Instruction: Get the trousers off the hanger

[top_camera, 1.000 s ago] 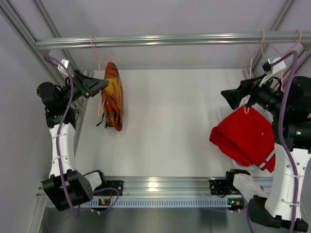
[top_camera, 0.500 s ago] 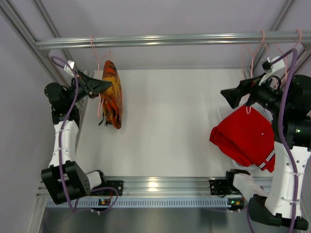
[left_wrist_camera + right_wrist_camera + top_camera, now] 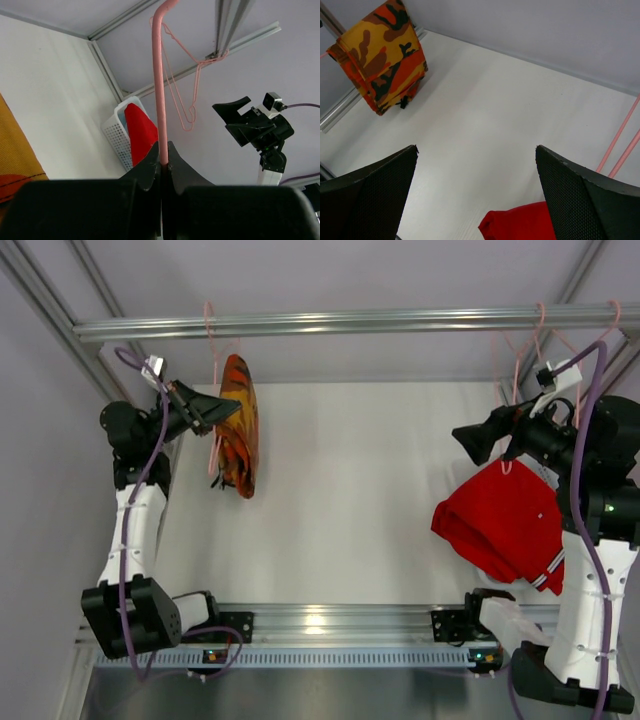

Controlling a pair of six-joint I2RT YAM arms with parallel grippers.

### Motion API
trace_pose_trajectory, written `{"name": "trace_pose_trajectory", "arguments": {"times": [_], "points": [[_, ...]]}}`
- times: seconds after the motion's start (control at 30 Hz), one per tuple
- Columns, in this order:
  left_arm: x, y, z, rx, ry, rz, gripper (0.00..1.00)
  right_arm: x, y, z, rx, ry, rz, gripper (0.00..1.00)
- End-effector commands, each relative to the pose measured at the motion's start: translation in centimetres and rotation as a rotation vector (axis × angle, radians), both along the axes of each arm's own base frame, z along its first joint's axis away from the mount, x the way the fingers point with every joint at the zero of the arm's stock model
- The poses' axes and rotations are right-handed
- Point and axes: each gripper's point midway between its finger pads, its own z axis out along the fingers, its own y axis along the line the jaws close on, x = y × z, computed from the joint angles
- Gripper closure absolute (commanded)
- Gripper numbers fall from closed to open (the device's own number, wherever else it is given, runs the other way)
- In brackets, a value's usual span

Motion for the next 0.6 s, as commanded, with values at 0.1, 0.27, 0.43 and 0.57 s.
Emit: {"name": "trace_pose_trajectory", "arguments": {"times": [0.1, 0.27, 0.43, 0.57], "points": [[-3.5, -2.3, 9.8, 0.027, -0.414, 0.017, 1.0, -0.5, -0.1, 0.8, -0.001, -0.039, 0.0, 0.0], [-5.4, -4.7, 11.0, -0.009, -0.445, -0.023, 1.0, -0.7, 0.2, 1.2, -0.001, -0.086, 0.018, 0.01], [-7.5, -7.0, 10.3, -0.031, -0.434, -0.074, 1.0, -1.8, 1.7, 1.9, 0.068, -0.175, 0.091, 0.01], [-8.5, -8.2, 9.7, -0.04, -0.413, -0.096, 1.0, -1.6, 2.9, 2.4, 0.105, -0.227, 0.15, 0.0]]}}
